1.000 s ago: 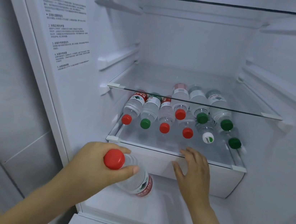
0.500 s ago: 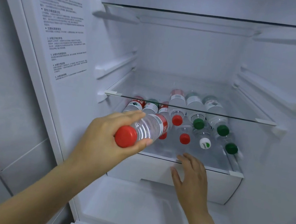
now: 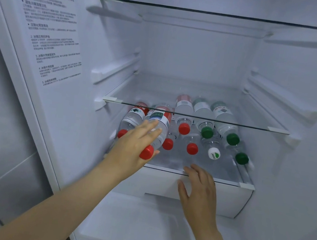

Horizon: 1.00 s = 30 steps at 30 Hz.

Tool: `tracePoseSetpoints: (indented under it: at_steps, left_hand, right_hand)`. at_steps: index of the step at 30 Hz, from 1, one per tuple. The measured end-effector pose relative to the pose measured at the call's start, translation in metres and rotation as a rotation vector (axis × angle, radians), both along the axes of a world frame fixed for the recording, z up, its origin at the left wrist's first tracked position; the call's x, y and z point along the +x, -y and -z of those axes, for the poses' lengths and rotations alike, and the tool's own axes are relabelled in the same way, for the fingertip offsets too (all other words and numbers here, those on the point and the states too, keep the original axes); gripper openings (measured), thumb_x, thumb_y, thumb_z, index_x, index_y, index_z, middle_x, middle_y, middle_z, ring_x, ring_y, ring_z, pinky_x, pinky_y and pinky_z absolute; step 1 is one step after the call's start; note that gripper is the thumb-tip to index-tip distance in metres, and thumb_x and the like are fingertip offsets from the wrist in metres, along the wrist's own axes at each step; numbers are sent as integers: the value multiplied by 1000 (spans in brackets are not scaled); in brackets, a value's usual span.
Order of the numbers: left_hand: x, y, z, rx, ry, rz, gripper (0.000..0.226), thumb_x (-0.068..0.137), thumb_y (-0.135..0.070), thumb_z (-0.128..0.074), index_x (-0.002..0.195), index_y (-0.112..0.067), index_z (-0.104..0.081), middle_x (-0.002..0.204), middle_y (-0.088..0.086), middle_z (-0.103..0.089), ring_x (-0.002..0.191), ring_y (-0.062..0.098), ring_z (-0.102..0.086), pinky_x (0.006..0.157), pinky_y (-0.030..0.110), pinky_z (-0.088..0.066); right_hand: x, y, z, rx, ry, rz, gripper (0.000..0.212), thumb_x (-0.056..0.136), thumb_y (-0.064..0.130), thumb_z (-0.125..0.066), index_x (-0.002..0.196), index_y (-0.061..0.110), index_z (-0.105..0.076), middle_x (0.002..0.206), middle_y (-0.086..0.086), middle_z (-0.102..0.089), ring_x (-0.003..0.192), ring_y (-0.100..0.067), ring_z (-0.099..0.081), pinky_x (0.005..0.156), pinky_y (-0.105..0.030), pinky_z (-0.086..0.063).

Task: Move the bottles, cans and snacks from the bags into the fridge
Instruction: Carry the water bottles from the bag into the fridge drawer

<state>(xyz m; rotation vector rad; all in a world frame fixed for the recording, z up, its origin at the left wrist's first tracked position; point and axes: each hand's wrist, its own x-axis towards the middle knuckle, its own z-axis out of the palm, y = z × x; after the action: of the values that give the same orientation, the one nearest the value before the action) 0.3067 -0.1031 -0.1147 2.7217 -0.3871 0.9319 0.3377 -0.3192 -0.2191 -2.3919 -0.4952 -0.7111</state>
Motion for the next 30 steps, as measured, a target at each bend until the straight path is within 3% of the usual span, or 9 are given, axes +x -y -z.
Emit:
tracePoseSetpoints:
  at_steps: [9, 12, 18, 23, 30]
  left_hand:
    - [39, 0, 6, -185, -145, 45, 69, 86, -16, -69, 147, -18, -36, 158, -2, -24, 147, 17, -19, 117, 32, -27]
    - [49, 1, 3, -290, -177, 30, 74, 85, -19, -71, 148, -19, -33, 159, -4, -21, 146, 14, -19, 117, 28, -23]
    - [66, -1, -9, -313, -263, 30, 79, 86, -38, -66, 151, -28, -23, 159, -8, -20, 146, 11, -18, 112, 22, -19]
    - [79, -10, -14, -301, -326, 36, 72, 91, -37, -60, 151, -26, -22, 159, -6, -19, 146, 13, -19, 108, 18, -16]
    - [95, -3, -13, -274, -355, -83, 74, 92, -42, -58, 152, -25, -19, 160, -3, -18, 145, 20, -21, 113, 35, -28]
  right_hand:
    - [1, -2, 2, -10, 21, 14, 37, 80, 17, -74, 114, 20, -62, 123, 1, -58, 115, -20, -50, 102, -26, -34]
    - [1, -2, 1, -19, 16, 13, 39, 79, 19, -75, 115, 20, -61, 123, 1, -57, 115, -21, -50, 101, -26, -33]
    - [0, -2, 0, -30, 28, 12, 42, 76, 23, -78, 114, 20, -60, 123, 2, -57, 114, -18, -49, 100, -26, -34]
    - [-1, -3, -1, -35, 25, 24, 41, 77, 24, -77, 114, 21, -60, 123, 2, -57, 115, -17, -49, 100, -29, -38]
    - [-2, -3, -3, -49, 12, 22, 42, 77, 24, -77, 115, 21, -60, 124, 2, -57, 116, -18, -48, 100, -29, -38]
